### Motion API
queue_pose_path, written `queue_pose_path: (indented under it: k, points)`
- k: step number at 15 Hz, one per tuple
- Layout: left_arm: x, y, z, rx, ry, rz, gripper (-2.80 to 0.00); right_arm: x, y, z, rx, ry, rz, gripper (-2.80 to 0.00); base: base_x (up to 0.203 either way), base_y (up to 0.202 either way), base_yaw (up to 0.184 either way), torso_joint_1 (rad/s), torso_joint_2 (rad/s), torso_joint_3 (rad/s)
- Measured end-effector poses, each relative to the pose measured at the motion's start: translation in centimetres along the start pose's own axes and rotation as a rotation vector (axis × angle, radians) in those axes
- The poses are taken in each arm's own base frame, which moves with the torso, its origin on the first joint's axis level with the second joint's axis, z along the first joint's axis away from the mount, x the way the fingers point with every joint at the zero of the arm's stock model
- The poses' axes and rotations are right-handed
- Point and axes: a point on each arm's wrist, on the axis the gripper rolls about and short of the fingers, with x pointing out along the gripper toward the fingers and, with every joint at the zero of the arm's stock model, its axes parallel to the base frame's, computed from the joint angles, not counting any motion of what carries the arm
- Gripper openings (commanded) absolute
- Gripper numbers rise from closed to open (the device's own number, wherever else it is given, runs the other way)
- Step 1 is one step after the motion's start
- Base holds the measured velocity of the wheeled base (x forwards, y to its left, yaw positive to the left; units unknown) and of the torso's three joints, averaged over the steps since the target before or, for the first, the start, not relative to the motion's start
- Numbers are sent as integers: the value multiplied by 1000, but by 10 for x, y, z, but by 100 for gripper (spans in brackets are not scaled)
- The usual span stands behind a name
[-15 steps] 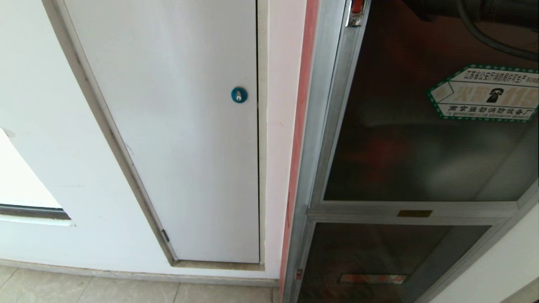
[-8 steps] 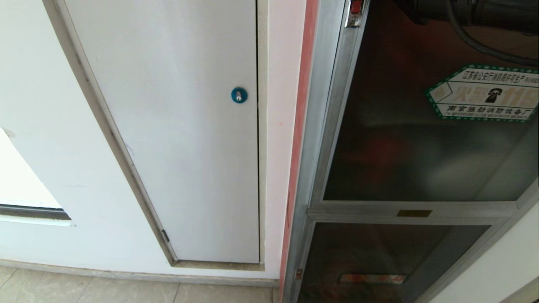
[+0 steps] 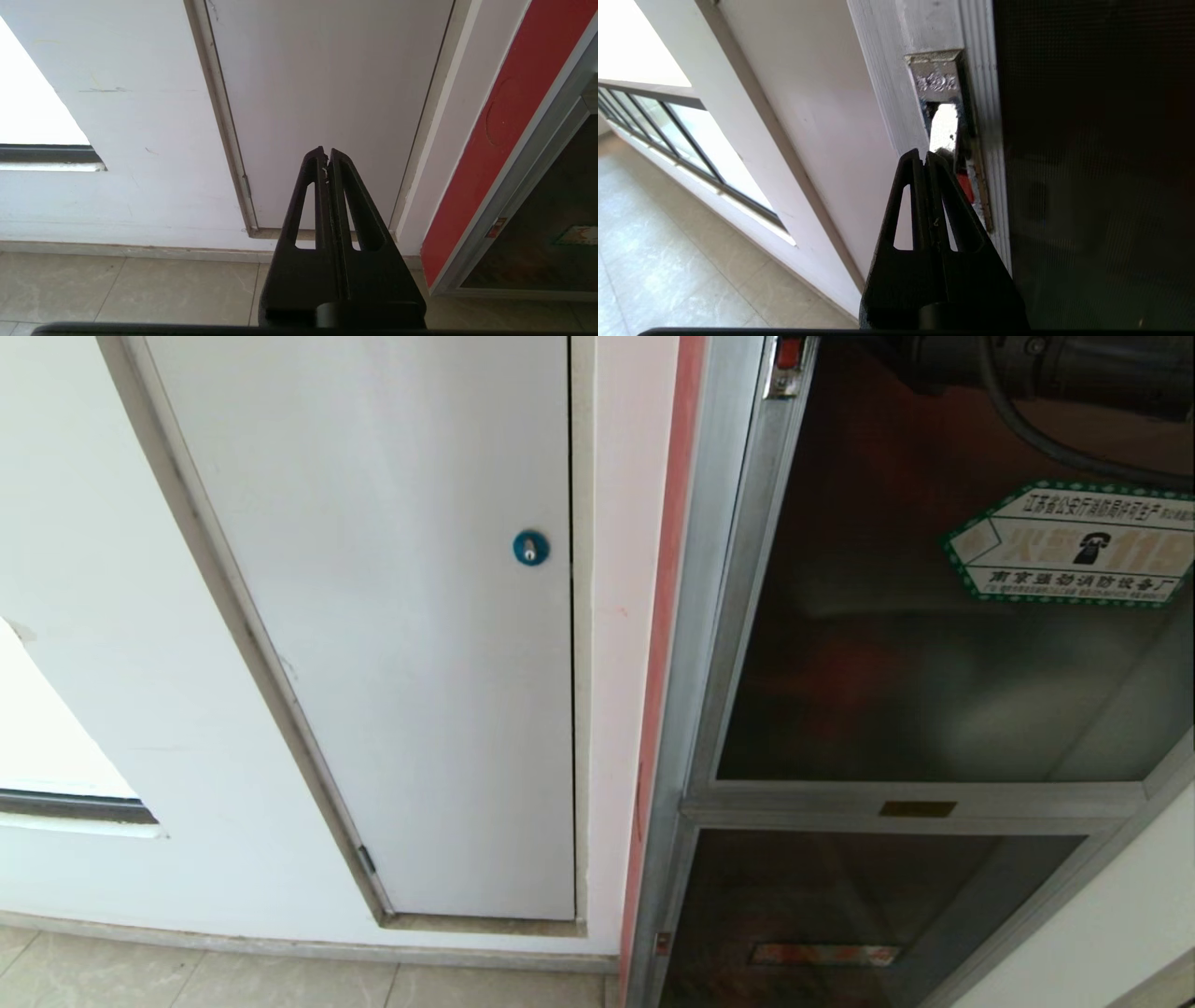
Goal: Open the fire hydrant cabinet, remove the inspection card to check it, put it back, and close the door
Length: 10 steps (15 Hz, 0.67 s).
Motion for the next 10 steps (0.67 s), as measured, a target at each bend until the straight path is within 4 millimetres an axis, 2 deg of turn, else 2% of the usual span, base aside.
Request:
queue_pose_path:
  k: [10]
  points:
    - [0,0,0,0,0,0,-280,5,-6,-5,1,15,-11,-280,0,0,0,0,0,0]
